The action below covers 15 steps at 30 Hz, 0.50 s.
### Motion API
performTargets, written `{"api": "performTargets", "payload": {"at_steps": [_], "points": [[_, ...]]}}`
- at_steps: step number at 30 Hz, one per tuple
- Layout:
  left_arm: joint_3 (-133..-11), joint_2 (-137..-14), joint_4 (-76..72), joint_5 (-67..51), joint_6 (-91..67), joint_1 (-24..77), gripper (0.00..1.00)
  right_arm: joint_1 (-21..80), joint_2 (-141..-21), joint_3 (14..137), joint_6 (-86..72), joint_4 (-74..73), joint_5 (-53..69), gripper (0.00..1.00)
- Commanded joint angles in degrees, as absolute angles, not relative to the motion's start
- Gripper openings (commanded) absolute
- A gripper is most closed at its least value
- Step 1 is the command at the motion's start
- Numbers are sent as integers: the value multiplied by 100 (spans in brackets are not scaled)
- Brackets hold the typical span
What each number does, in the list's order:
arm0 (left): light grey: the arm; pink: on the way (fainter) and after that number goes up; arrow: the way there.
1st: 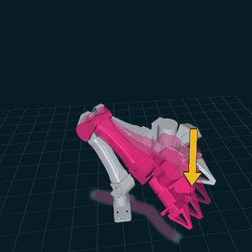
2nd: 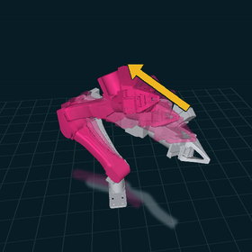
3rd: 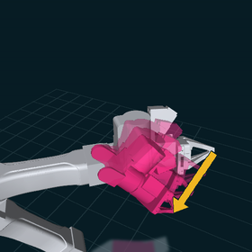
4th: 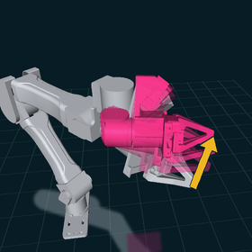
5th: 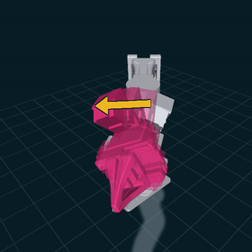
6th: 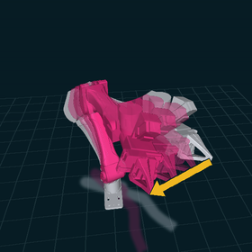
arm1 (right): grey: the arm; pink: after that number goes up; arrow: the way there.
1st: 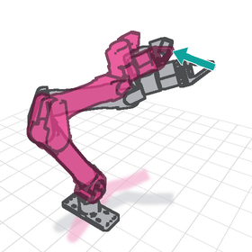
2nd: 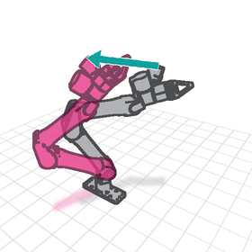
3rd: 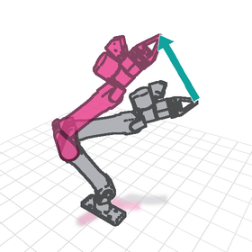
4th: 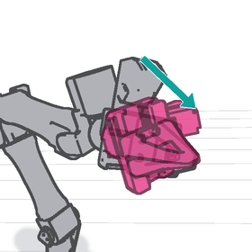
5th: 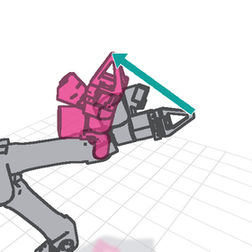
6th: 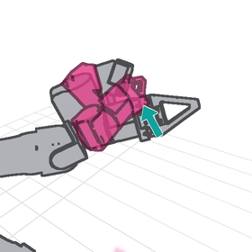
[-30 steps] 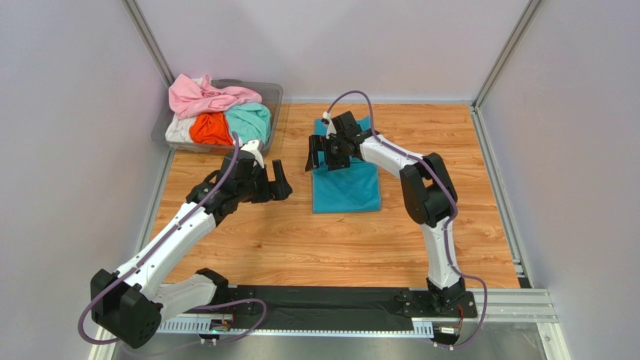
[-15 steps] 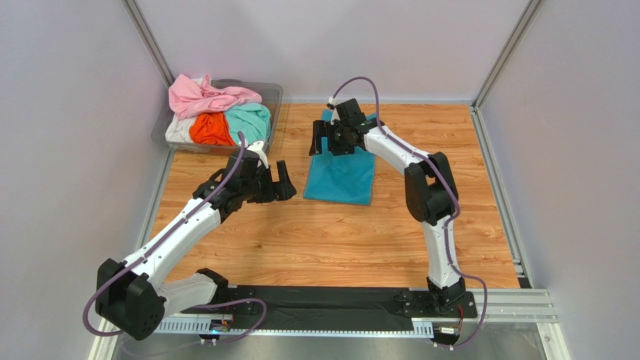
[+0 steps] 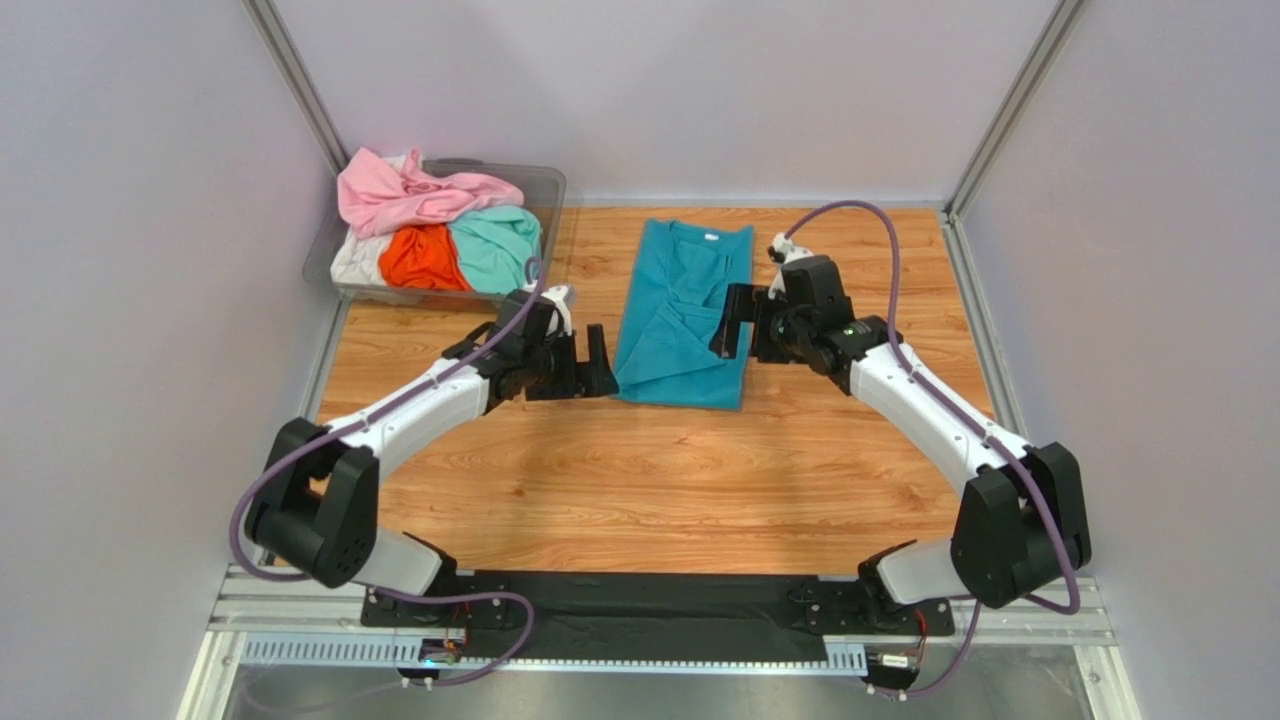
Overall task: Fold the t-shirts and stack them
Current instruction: Fold the tshirt
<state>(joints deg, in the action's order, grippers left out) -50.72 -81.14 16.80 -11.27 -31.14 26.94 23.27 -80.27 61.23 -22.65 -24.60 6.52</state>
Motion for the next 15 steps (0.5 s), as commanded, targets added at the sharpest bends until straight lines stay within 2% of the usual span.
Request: {"api": "performTargets", "payload": {"at_steps": [1,7,15], "points": [[-5414,-8498,1336,-1511,-2856,2689,100,2382,-7779,5757,-2241,-2276,598,100],[-5528,-8710,1301,-1573,-2856,2689,100,2373,-7892,5993,-2136,-2399,650,100],[-5344,-8473,1485,-1503,-2821,2689,100,2373,-9175,6768,-1986,-2505,1081,96]]}}
